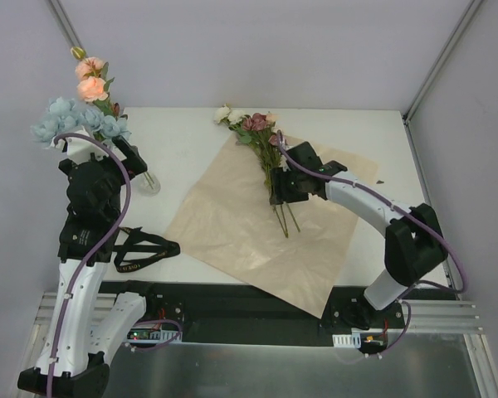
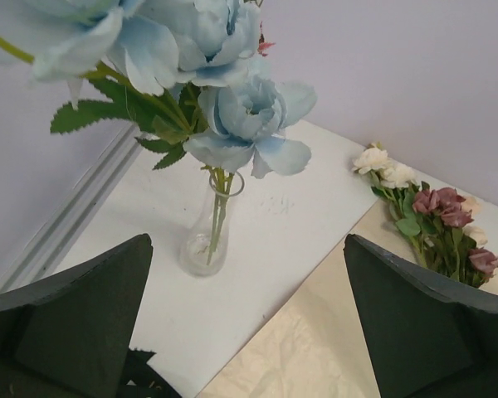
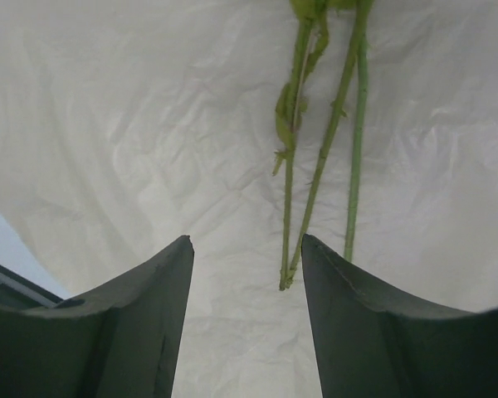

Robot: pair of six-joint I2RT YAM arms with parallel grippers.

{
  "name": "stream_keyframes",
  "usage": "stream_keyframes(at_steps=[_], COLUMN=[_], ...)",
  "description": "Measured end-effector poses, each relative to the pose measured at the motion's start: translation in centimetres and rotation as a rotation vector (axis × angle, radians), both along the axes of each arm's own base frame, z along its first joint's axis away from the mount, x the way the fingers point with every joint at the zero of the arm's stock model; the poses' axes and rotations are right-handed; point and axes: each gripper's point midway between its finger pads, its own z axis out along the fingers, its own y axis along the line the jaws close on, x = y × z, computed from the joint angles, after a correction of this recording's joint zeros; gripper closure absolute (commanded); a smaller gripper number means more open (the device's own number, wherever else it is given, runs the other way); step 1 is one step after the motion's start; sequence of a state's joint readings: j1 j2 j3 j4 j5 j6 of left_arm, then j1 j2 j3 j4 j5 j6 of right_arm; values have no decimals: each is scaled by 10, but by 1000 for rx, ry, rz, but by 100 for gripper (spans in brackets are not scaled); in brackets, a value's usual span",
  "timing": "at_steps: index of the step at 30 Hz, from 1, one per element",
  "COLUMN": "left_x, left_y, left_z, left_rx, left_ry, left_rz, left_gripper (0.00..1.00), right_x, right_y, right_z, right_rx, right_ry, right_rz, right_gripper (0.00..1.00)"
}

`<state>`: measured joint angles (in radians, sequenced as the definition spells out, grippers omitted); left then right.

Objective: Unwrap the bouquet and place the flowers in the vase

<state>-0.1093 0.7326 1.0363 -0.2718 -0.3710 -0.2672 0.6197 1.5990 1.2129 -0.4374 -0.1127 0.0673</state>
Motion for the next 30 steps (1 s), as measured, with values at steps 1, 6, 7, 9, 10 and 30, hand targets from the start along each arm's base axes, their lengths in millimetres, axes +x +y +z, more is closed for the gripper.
stream_keyframes(at_steps=[1,6,7,9,10,30], left_x=[-3,-11,-12,-15,-17,-49], left_y=[0,2,2,0,-2,-103], left_z=[-2,7,12,23,29,70], left_rx=[6,33,34,35,33,-152], left_ry=[10,26,19,-1,-9,-52], left_rz=[-1,-4,-7,-23,-35,-590], left_gripper=[1,1,1,1,1,1], right_x=[2,1,2,5,7,72], right_y=[-4,-11,-11,-11,-11,12], right_z=[-8,-34,-36,-40,-42,-74], right_rx=[-16,-85,-94,-116,-127,-254], right_ry=[24,109,116,122,122,70], right_rz=[-11,-22,-21,-17,-15,24], right_gripper=[45,57,61,69,71,51])
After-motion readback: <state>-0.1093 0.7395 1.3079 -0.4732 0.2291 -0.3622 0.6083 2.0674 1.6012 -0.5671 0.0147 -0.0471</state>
